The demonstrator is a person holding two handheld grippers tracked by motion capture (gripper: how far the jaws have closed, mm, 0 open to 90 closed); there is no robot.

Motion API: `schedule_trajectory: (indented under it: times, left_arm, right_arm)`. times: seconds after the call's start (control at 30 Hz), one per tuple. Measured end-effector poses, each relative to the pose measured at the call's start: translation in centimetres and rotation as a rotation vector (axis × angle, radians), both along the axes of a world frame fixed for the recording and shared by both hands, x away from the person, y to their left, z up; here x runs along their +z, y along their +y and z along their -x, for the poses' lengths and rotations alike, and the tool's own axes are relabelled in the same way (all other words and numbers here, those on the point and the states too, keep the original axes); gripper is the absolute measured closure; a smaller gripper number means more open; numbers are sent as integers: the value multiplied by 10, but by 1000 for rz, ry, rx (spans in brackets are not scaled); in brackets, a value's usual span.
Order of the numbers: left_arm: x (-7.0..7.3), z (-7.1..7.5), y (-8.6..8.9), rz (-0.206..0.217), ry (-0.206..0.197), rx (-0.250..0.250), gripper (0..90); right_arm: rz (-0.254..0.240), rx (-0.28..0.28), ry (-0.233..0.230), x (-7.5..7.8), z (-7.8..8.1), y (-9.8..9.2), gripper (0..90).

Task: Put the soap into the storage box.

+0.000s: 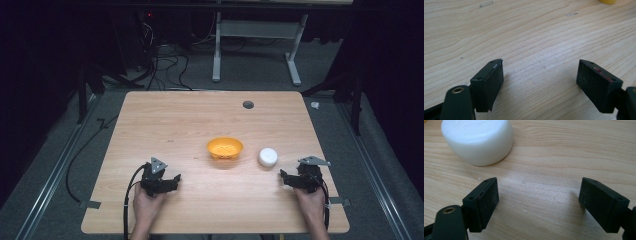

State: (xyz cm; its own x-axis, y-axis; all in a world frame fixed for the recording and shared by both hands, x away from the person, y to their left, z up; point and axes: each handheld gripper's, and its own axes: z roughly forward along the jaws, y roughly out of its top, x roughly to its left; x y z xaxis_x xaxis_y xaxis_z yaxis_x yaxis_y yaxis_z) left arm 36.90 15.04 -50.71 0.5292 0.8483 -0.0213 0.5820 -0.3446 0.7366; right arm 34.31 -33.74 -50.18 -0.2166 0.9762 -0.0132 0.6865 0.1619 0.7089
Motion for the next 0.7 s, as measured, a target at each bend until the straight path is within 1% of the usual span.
schedule_trajectory:
  times: [0.07, 0.13, 0.27, 0.43, 0.53, 0.67, 0.7]
  left_arm:
    - [0, 0, 0, -1, 1, -1, 222]
    - [0, 0, 0, 0, 0, 0, 221]
    - [0, 0, 0, 0, 0, -1, 221]
    - [0, 0, 0, -1, 1, -2, 220]
    - [0, 0, 0, -1, 1, -2, 220]
    - [0, 0, 0, -1, 1, -2, 219]
    - [0, 0, 0, -1, 1, -3, 219]
  right_arm:
    - [5, 1, 3, 1, 1, 0, 177]
    - [-6, 1, 4, 2, 3, -1, 185]
    - [-25, 0, -16, 8, 8, -2, 192]
    - [-37, 10, -40, 16, 15, 0, 194]
    - [-35, 13, -44, 18, 18, 1, 194]
    - [-49, 17, -52, 20, 24, 2, 194]
    - [-59, 20, -57, 20, 26, 3, 194]
